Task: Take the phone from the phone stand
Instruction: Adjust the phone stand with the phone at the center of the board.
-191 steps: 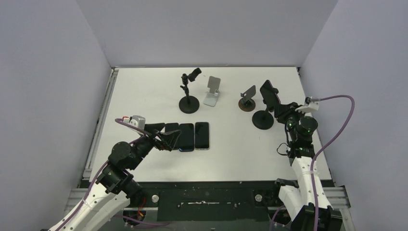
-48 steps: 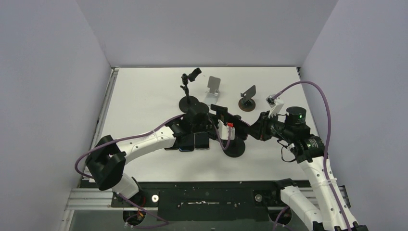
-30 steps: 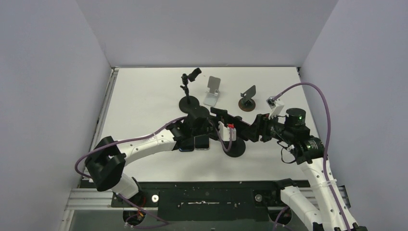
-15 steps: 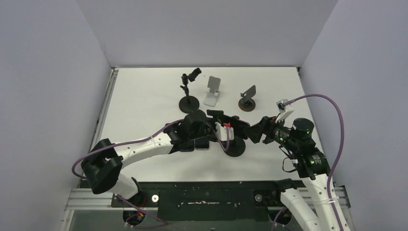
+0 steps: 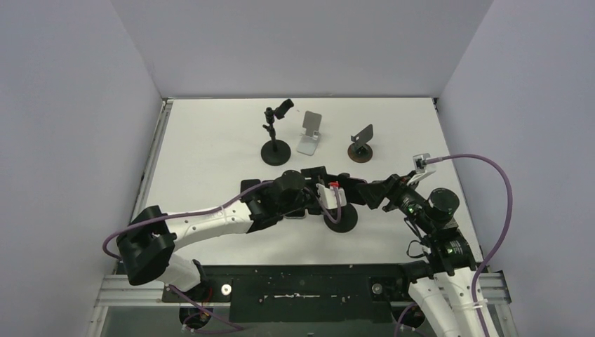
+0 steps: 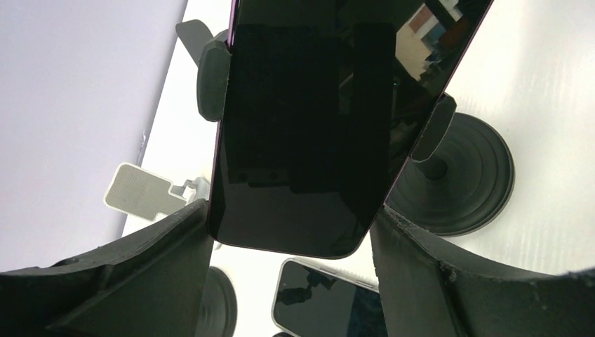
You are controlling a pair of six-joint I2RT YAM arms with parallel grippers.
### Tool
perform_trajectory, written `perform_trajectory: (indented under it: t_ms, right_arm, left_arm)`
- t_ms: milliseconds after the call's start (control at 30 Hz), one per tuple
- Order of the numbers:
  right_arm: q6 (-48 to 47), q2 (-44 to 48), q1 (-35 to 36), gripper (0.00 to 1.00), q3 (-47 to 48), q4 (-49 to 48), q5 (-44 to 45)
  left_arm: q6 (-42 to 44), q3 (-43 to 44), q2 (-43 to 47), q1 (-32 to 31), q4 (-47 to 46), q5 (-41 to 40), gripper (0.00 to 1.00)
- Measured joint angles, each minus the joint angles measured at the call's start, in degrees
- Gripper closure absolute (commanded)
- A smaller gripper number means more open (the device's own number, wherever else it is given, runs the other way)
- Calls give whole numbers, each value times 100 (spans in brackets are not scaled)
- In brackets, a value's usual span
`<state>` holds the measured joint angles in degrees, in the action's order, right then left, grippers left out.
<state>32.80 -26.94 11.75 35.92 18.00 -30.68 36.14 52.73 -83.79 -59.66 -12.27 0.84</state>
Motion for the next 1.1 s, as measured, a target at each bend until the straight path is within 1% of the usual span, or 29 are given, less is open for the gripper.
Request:
perform_trajectory:
  t_ms: [100, 133, 467, 700, 833, 1100]
  right_arm:
    - [109, 170, 0, 29, -160, -188, 50]
    - [138, 232, 0, 29, -195, -229, 63]
    - [286, 772, 0, 29, -256, -516, 350]
    - [407, 1084, 0, 29, -470, -533, 533]
    - [417, 1158, 0, 29, -509, -511, 621]
    - [485, 1307, 0, 30, -695, -514, 667]
  left_arm:
    - [-232, -35, 0, -127, -37, -245, 95]
    - [-308, -55, 0, -162, -57, -319, 100]
    - [-1064, -151, -15, -730, -188, -1314, 100]
    - [-2076, -153, -111, -973, -219, -2009, 100]
    - [-2765, -151, -136, -990, -210, -2216, 100]
    - [-3864, -114, -184, -1073, -59, -2592, 100]
